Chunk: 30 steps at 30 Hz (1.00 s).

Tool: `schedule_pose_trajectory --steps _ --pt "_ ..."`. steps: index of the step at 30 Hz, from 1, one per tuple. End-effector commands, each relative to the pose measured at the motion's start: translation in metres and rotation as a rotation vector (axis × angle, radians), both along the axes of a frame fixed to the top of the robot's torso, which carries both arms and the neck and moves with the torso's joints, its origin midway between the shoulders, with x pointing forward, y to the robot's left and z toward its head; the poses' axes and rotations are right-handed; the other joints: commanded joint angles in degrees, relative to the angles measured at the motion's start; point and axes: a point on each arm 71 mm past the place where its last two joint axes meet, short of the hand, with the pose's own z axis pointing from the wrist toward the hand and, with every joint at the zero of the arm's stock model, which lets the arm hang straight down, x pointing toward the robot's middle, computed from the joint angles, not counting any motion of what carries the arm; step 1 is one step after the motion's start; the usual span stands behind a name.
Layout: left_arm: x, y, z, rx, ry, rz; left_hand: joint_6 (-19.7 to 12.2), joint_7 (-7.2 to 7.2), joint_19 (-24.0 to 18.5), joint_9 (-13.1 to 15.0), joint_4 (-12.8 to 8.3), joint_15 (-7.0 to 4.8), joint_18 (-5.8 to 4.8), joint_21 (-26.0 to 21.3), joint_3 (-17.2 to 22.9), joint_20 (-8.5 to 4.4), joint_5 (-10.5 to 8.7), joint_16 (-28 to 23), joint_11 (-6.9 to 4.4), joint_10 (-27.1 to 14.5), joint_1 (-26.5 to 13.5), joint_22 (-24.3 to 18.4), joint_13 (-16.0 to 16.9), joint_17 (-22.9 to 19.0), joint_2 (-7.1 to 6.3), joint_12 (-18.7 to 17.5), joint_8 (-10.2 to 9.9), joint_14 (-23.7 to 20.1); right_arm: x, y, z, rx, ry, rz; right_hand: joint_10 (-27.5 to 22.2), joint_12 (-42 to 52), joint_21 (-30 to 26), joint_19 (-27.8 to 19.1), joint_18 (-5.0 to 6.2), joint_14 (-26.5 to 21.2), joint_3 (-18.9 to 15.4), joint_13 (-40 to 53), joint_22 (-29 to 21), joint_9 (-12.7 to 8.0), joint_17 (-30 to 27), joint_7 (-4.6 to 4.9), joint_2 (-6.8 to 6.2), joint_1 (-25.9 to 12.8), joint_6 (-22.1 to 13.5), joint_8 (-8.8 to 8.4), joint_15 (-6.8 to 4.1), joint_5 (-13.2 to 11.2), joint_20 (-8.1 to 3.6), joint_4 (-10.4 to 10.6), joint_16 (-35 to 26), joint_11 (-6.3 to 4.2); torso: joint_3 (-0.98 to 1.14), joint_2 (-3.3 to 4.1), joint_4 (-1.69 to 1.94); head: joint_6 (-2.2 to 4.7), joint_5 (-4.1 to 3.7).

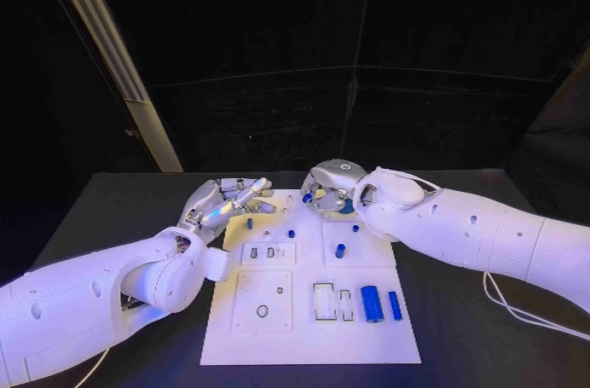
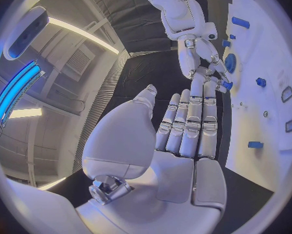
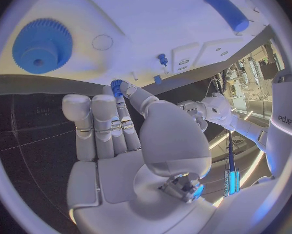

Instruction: Assemble the parts on the task board

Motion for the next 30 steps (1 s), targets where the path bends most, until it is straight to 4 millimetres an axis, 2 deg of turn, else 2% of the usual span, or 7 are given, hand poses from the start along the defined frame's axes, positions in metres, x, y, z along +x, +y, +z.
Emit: schedule_pose_trajectory --steps 1,4,7,8,16,24,30 --pt "0.0 -0.001 0.002 -0.008 -0.006 -0.015 -0.2 0.14 0.2 -0.1 0.0 0.29 0.27 -0.1 -0.4 0.15 -0.29 -0.3 0.28 -0.3 -0.4 -0.1 -0.1 0.1 0.17 -0.4 -0.3 0.2 0.004 0.004 0.005 0.037 -0.034 -0.005 -0.1 -0.1 0.2 -0.2 -1.1 -0.3 0.4 0.0 0.1 0.0 0.1 0.32 -0.71 -0.3 -0.1 0.08 0.02 -0.2 0.12 0.0 0.4 0.33 -0.03 0.08 0.11 0.16 0.12" --pt "0.001 -0.002 0.004 -0.009 -0.01 -0.018 -0.2 0.14 0.2 -0.1 0.0 0.29 0.27 -0.1 -0.4 0.15 -0.29 -0.3 0.28 -0.3 -0.4 -0.1 -0.1 0.1 0.17 -0.4 -0.3 0.2 0.006 0.009 0.006 0.036 -0.033 -0.003 -0.2 -0.1 0.3 -0.2 -1.1 -0.3 0.4 0.0 0.1 0.0 0.1 0.33 -0.81 -0.4 -0.1 0.07 0.04 -0.3 0.14 0.0 0.4 0.35 -0.18 0.36 0.36 0.48 -0.08" --pt "0.002 -0.002 0.005 -0.009 -0.013 -0.017 -0.1 0.14 0.2 -0.1 0.0 0.29 0.27 -0.1 -0.4 0.16 -0.28 -0.3 0.28 -0.3 -0.4 -0.1 -0.1 0.1 0.19 -0.4 -0.3 0.2 0.008 0.012 0.005 0.033 -0.031 -0.003 -0.3 -0.1 0.3 -0.3 -1.1 -0.3 0.5 0.0 0.1 0.0 0.1 0.35 -0.92 -0.5 -0.2 0.06 0.06 -0.3 0.15 0.1 0.5 0.37 -0.25 0.46 0.48 0.41 -0.08" --pt "0.002 -0.001 0.006 -0.009 -0.014 -0.016 -0.1 0.14 0.2 -0.1 0.0 0.29 0.27 -0.1 -0.4 0.16 -0.28 -0.3 0.28 -0.3 -0.4 -0.1 -0.1 0.1 0.19 -0.4 -0.3 0.2 0.009 0.014 0.005 0.029 -0.031 -0.005 -0.3 -0.1 0.3 -0.3 -1.1 -0.3 0.5 0.0 0.1 0.0 0.1 0.35 -0.92 -0.5 -0.2 0.06 0.06 -0.3 0.15 0.1 0.5 0.37 -0.2 0.49 0.44 0.47 -0.08" --pt "0.002 -0.002 0.01 -0.009 -0.021 -0.018 -0.1 0.14 0.2 -0.1 0.0 0.29 0.27 -0.1 -0.4 0.16 -0.28 -0.3 0.28 -0.3 -0.4 -0.1 -0.1 0.1 0.19 -0.4 -0.3 0.2 0.013 0.02 0.004 0.014 -0.028 -0.008 -0.3 -0.1 0.3 -0.3 -1.1 -0.3 0.5 0.0 0.1 0.0 0.1 0.35 -0.92 -0.5 -0.2 0.06 0.06 -0.3 0.15 0.1 0.5 0.37 -0.33 0.83 0.48 0.69 -0.12" --pt "0.003 -0.003 0.012 -0.01 -0.025 -0.02 -0.1 0.14 0.2 -0.1 0.0 0.29 0.27 -0.1 -0.4 0.16 -0.28 -0.3 0.28 -0.3 -0.4 -0.1 -0.1 0.1 0.19 -0.4 -0.3 0.2 0.015 0.024 0.002 -0.002 -0.02 -0.009 -0.4 -0.1 0.4 -0.3 -1.12 -0.3 0.6 0.0 0.2 0.0 0.2 0.35 -1.05 -0.5 -0.3 0.05 0.08 -0.3 0.18 0.2 0.6 0.39 -0.37 1.13 0.68 0.58 -0.17" --pt "0.003 -0.003 0.013 -0.01 -0.027 -0.02 -0.1 0.12 0.2 -0.1 0.0 0.29 0.28 -0.1 -0.4 0.17 -0.27 -0.3 0.27 -0.3 -0.3 -0.1 0.0 0.1 0.23 -0.4 -0.3 0.2 0.017 0.026 0.001 -0.011 -0.019 -0.014 -0.5 -0.1 0.4 -0.4 -1.1 -0.4 0.7 0.0 0.2 -0.1 0.0 0.4 -1.29 -0.7 -0.4 0.03 0.12 -0.5 0.22 0.4 0.6 0.45 -0.44 1.21 0.55 0.68 0.02"
